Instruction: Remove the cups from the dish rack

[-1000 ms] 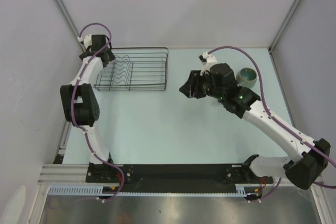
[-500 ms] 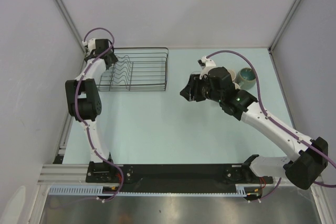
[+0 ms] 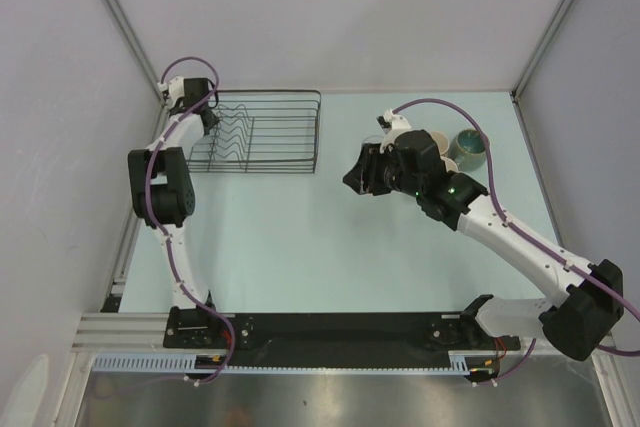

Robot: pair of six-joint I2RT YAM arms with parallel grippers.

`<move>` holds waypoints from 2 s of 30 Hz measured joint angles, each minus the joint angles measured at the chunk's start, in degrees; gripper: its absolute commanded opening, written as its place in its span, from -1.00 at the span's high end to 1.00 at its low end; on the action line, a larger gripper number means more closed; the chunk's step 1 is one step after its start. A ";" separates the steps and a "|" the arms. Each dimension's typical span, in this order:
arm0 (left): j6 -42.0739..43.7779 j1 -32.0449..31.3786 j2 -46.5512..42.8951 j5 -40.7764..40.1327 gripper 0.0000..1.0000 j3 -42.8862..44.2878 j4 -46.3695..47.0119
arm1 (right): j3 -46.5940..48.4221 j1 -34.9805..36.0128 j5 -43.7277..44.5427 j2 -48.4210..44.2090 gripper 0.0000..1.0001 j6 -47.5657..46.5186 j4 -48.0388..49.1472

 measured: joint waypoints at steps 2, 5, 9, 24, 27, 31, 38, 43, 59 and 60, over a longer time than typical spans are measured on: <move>-0.28 0.07 0.00 -0.11 0.43 -0.02 0.24 | 0.00 0.00 0.09 0.15 0.04 0.13 0.20; -0.44 0.09 0.00 0.07 0.99 -0.04 1.27 | -0.02 0.00 0.20 0.37 0.05 0.17 0.46; -0.39 0.22 -0.02 0.31 0.99 -0.52 1.73 | -0.02 0.00 0.24 1.03 0.06 0.59 0.96; -0.42 0.46 -6.16 0.94 0.99 -9.57 5.90 | -0.28 0.15 0.22 1.33 0.07 1.90 2.62; -0.35 0.57 -8.02 0.94 0.99 -10.10 5.40 | -0.37 0.37 0.22 1.33 0.08 1.92 3.04; -0.33 0.59 -10.67 0.92 0.99 -10.10 5.31 | -0.68 0.48 0.20 1.33 0.08 1.92 3.52; -0.37 0.63 -15.21 2.05 0.99 -10.60 5.07 | -0.81 0.68 0.17 1.33 0.07 1.92 4.17; -1.55 0.63 -21.42 5.88 0.99 -15.87 5.88 | -0.81 0.68 0.13 1.42 0.07 1.95 5.31; -8.13 0.85 -41.40 25.27 0.99 -28.74 8.68 | -0.13 0.68 -0.22 5.03 0.05 2.03 9.05; -8.94 1.01 -42.32 27.19 0.99 -29.49 9.60 | 0.22 0.70 -0.20 5.31 0.06 2.03 9.09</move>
